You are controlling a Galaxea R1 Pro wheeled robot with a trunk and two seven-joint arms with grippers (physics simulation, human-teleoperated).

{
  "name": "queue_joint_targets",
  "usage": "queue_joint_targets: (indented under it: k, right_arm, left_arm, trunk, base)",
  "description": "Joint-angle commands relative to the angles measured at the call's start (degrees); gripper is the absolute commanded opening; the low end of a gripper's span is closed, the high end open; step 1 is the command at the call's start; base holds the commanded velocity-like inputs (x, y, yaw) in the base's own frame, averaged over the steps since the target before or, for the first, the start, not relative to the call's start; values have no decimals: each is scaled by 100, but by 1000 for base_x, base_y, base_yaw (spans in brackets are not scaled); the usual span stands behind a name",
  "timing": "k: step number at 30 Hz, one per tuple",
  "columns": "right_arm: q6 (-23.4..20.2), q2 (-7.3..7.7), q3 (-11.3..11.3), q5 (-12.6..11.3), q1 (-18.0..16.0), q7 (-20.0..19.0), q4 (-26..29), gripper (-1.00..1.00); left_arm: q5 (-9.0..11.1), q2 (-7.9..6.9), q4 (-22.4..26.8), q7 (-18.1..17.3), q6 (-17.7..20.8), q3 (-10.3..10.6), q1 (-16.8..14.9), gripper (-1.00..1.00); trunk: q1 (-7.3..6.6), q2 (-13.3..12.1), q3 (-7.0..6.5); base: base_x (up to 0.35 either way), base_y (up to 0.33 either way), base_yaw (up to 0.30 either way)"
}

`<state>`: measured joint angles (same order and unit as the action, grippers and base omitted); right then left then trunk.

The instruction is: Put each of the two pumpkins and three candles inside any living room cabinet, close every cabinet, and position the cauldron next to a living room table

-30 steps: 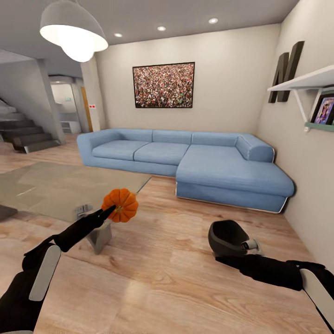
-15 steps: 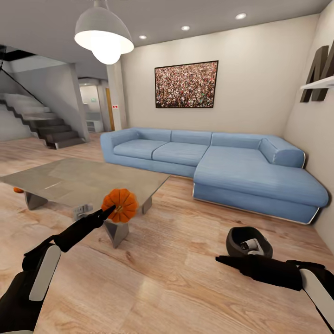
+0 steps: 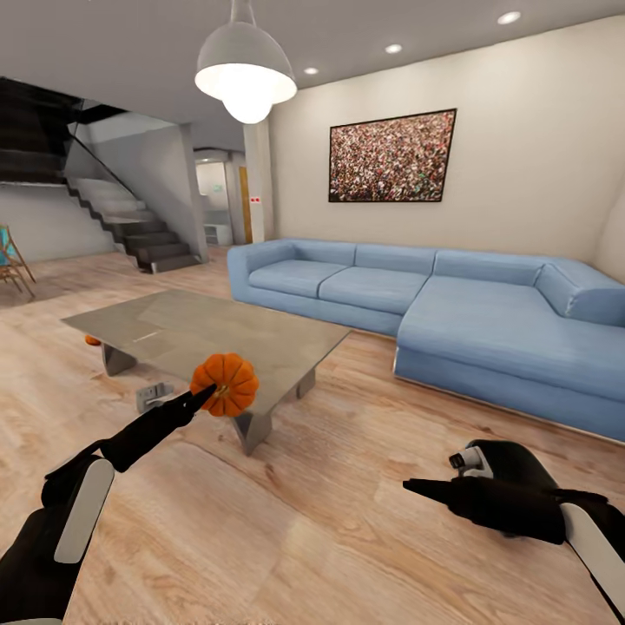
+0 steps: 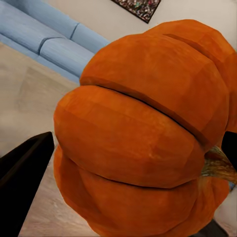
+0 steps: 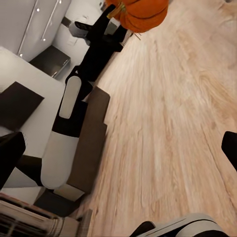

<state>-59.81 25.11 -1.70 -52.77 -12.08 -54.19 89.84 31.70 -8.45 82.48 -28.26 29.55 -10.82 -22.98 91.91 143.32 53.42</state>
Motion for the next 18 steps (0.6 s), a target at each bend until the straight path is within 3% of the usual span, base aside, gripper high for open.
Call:
queue_joint_targets:
  k: [1, 6, 12, 18]
  right_arm:
    - [-19, 3, -4, -1, -4, -15, -1, 100]
    - [-19, 3, -3, -19, -4, 107, -2, 100]
    - [-19, -5, -9, -20, -4, 241, -1, 100]
    - [-19, -6, -13, -19, -4, 254, -1, 100]
  left_arm:
    - [73, 1, 4, 4, 50, -7, -5, -100]
    - [73, 1, -8, 4, 50, -8, -5, -100]
    - [73, 1, -20, 5, 50, -8, -5, -100]
    - [73, 1, -22, 5, 50, -8, -5, -100]
  trunk:
    - [-2, 3, 6]
    - [-2, 3, 6]
    - [-2, 3, 3]
    - [-2, 3, -3]
  base:
    - [0, 0, 274]
    - [21, 3, 251]
    - [135, 59, 71]
    - [94, 12, 213]
